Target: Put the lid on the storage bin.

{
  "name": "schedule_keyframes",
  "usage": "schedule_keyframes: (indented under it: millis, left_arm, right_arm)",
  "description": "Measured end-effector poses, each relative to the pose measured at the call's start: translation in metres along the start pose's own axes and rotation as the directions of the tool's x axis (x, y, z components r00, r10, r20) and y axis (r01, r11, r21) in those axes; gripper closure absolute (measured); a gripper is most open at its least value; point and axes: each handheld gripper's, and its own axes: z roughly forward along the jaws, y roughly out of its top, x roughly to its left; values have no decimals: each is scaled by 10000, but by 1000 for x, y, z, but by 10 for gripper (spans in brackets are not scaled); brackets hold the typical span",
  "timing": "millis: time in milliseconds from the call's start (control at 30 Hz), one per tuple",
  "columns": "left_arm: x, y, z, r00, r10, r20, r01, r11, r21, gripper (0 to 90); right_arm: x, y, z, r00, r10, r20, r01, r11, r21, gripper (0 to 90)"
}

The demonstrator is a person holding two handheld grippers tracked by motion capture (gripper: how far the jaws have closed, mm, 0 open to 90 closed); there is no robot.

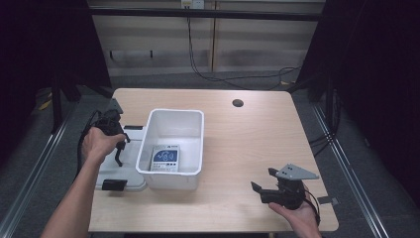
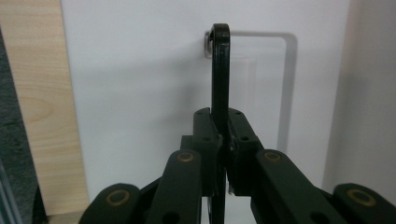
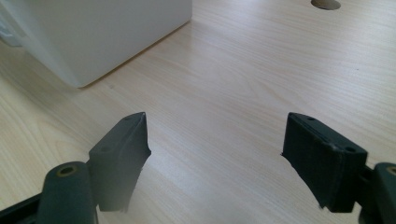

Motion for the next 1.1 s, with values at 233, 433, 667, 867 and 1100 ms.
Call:
schedule_keyframes:
  millis: [233, 433, 667, 867, 1100]
  left_arm:
    - [0, -2, -2, 9998, -200, 30, 201, 9997, -114, 846]
    - [1, -3, -12, 9998, -151, 108, 153, 9998, -115, 846]
    - [2, -4, -23, 9998, -54, 171, 57, 9998, -206, 846]
    - [7, -7, -33, 9994, -68, 330, 77, 9996, -259, 847]
    - [12, -10, -49, 9996, 35, 289, -27, 9996, -267, 847]
  right_arm:
    - [-1, 0, 0, 10000, 45, 3, -45, 10000, -5, 216]
    - [-1, 0, 0, 10000, 53, 7, -53, 10000, 39, 210]
    - [-1, 0, 0, 10000, 72, 19, -72, 10000, 54, 209]
    - [-1, 0, 0, 10000, 78, 15, -78, 10000, 45, 208]
    - [-1, 0, 0, 10000, 85, 52, -86, 9999, 61, 208]
